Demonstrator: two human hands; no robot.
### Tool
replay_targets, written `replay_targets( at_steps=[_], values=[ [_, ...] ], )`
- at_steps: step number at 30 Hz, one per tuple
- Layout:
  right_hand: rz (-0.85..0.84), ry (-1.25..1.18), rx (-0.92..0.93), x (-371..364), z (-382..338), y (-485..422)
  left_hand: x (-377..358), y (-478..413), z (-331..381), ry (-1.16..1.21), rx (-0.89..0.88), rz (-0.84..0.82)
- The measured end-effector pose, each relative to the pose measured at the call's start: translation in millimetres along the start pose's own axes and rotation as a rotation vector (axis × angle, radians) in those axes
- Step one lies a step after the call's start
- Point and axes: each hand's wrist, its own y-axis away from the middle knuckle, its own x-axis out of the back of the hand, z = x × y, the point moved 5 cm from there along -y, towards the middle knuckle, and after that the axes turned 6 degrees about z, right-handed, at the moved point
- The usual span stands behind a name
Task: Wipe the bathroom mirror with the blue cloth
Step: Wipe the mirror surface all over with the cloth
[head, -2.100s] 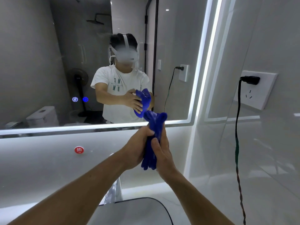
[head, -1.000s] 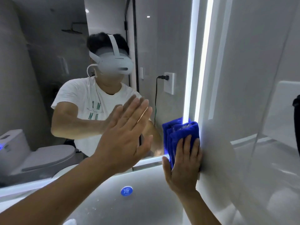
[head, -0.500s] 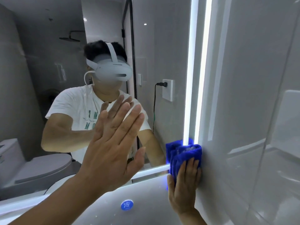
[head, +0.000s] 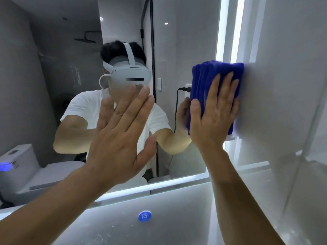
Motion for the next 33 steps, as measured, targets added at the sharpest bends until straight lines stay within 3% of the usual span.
replay_targets(
  at_steps=[3,8,13,19,24,27,29,33],
  values=[
    [-0.052,-0.066,0.018,6,18,76,4,0,0,0.013,0.009,0.020],
    [-0.380,-0.043,0.096,27,58,207,9,9,3,0.011,-0.013,0.028],
    [-0.252,-0.007,0.265,30,60,142,12,5,9,0.029,-0.014,0.020],
    [-0.107,-0.095,0.074,14,26,112,19,0,0,0.031,0.019,0.018],
    [-0.372,-0.099,0.467,23,-26,235,25,-4,-3,0.000,0.043,0.012],
    [-0.425,-0.120,0.598,23,-20,234,34,-4,-6,-0.002,0.039,0.027],
    [-0.342,-0.112,0.527,20,-9,187,40,-4,-11,-0.001,0.055,0.031],
    [-0.094,-0.021,0.018,6,17,50,47,-5,-18,-0.005,0.060,0.039]
  ],
)
